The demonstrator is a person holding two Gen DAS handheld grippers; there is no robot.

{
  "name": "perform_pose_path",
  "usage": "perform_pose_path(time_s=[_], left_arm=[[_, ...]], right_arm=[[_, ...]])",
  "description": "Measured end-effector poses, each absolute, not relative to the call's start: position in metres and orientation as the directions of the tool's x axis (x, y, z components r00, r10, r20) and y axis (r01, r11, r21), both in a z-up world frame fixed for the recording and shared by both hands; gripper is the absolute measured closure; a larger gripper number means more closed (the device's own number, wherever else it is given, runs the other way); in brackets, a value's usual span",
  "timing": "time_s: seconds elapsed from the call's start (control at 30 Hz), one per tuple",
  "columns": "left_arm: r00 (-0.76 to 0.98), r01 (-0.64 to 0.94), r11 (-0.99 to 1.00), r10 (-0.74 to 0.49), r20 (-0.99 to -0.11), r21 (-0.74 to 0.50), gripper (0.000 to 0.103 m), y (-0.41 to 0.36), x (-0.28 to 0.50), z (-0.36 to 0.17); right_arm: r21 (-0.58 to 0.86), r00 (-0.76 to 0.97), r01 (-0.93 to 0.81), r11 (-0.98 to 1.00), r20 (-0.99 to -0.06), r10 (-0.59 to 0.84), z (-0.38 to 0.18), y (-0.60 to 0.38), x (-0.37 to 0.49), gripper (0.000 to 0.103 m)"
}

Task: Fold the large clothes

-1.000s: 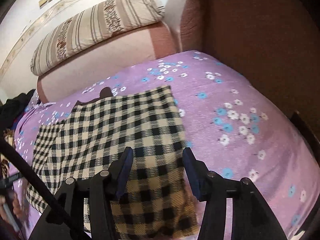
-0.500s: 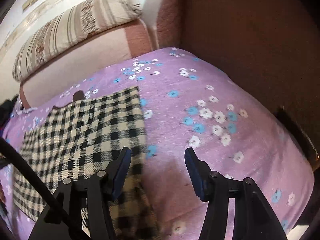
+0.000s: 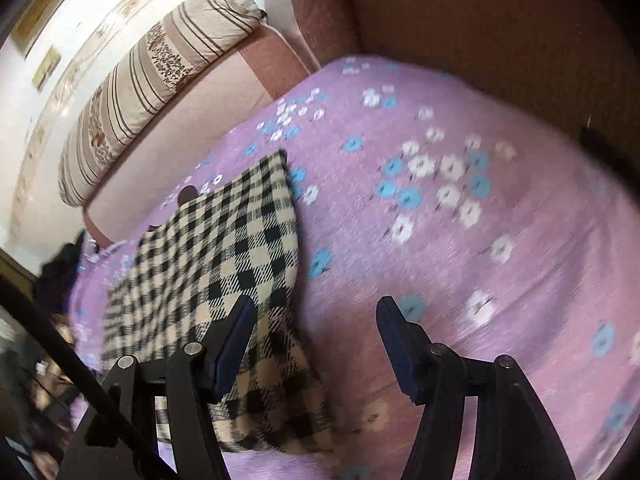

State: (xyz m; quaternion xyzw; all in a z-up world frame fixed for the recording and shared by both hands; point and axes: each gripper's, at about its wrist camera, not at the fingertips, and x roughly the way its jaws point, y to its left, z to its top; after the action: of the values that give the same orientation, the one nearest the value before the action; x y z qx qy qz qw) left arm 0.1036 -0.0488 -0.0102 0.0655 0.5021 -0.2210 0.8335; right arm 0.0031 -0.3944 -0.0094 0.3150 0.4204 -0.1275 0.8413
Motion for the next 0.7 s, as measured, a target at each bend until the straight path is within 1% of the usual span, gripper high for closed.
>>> perform_pose_path(time_s=[0.03, 0.1, 0.13, 0.17, 0.2, 0.27, 0.3, 0.37, 0.4, 0.5, 0.53, 0.57, 0.6, 0.63, 0.67, 0.7], left_arm=[[0.407, 0.466, 0.882, -0.286, -0.868, -0.073, 0.078, -0.072, 0.097, -0.013], [0.429, 0.464, 0.886, -0.247, -0.869, -0.022, 0.080, -0.094, 0.094, -0.020], [0.436, 0.450, 0.893, -0.223, -0.872, -0.002, 0.081, -0.102, 0.096, -0.027], [0.438, 0.427, 0.904, -0.183, -0.880, 0.024, 0.088, -0.107, 0.100, -0.037], [0.426, 0.411, 0.911, -0.159, -0.891, 0.034, 0.092, -0.108, 0.105, -0.046], [0.415, 0.397, 0.917, -0.144, -0.898, 0.037, 0.092, -0.108, 0.108, -0.061], [0.442, 0.407, 0.911, -0.128, -0.888, 0.071, 0.093, -0.112, 0.105, -0.061], [0.455, 0.425, 0.898, -0.108, -0.884, 0.110, 0.098, -0.120, 0.101, -0.060], [0.460, 0.425, 0.897, -0.100, -0.882, 0.120, 0.098, -0.121, 0.101, -0.061], [0.467, 0.411, 0.904, -0.101, -0.878, 0.115, 0.098, -0.122, 0.101, -0.061], [0.472, 0.403, 0.909, -0.104, -0.876, 0.109, 0.098, -0.122, 0.101, -0.061], [0.475, 0.397, 0.912, -0.105, -0.874, 0.106, 0.098, -0.123, 0.100, -0.061], [0.477, 0.392, 0.914, -0.106, -0.872, 0.104, 0.098, -0.122, 0.099, -0.061], [0.482, 0.386, 0.917, -0.106, -0.870, 0.102, 0.098, -0.122, 0.097, -0.060], [0.486, 0.382, 0.918, -0.106, -0.867, 0.102, 0.098, -0.121, 0.097, -0.060], [0.489, 0.380, 0.919, -0.105, -0.866, 0.104, 0.098, -0.121, 0.097, -0.060]], right_arm=[[0.454, 0.614, 0.481, 0.750, -0.785, 0.081, -0.015, -0.397, 0.002, 0.036], [0.485, 0.606, 0.487, 0.726, -0.786, 0.118, -0.025, -0.400, 0.002, 0.035], [0.498, 0.603, 0.489, 0.717, -0.786, 0.135, -0.029, -0.400, 0.001, 0.033], [0.506, 0.598, 0.490, 0.709, -0.788, 0.149, -0.033, -0.401, 0.000, 0.033], [0.517, 0.599, 0.485, 0.705, -0.784, 0.163, -0.036, -0.400, -0.001, 0.033], [0.539, 0.615, 0.468, 0.700, -0.768, 0.180, -0.037, -0.400, -0.002, 0.033], [0.561, 0.624, 0.452, 0.694, -0.754, 0.203, -0.039, -0.399, -0.001, 0.033], [0.603, 0.635, 0.432, 0.670, -0.731, 0.249, -0.045, -0.398, 0.003, 0.031], [0.617, 0.642, 0.424, 0.663, -0.721, 0.261, -0.047, -0.397, 0.005, 0.030], [0.677, 0.661, 0.384, 0.627, -0.676, 0.325, -0.053, -0.391, 0.014, 0.030], [0.690, 0.661, 0.370, 0.622, -0.666, 0.346, -0.054, -0.387, 0.017, 0.033], [0.690, 0.651, 0.356, 0.630, -0.667, 0.363, -0.056, -0.380, 0.022, 0.038], [0.689, 0.638, 0.348, 0.636, -0.671, 0.378, -0.057, -0.374, 0.026, 0.057], [0.686, 0.625, 0.352, 0.637, -0.679, 0.385, -0.060, -0.370, 0.030, 0.066], [0.674, 0.619, 0.369, 0.641, -0.692, 0.371, -0.060, -0.366, 0.032, 0.068], [0.667, 0.624, 0.375, 0.643, -0.695, 0.357, -0.057, -0.364, 0.033, 0.074]])
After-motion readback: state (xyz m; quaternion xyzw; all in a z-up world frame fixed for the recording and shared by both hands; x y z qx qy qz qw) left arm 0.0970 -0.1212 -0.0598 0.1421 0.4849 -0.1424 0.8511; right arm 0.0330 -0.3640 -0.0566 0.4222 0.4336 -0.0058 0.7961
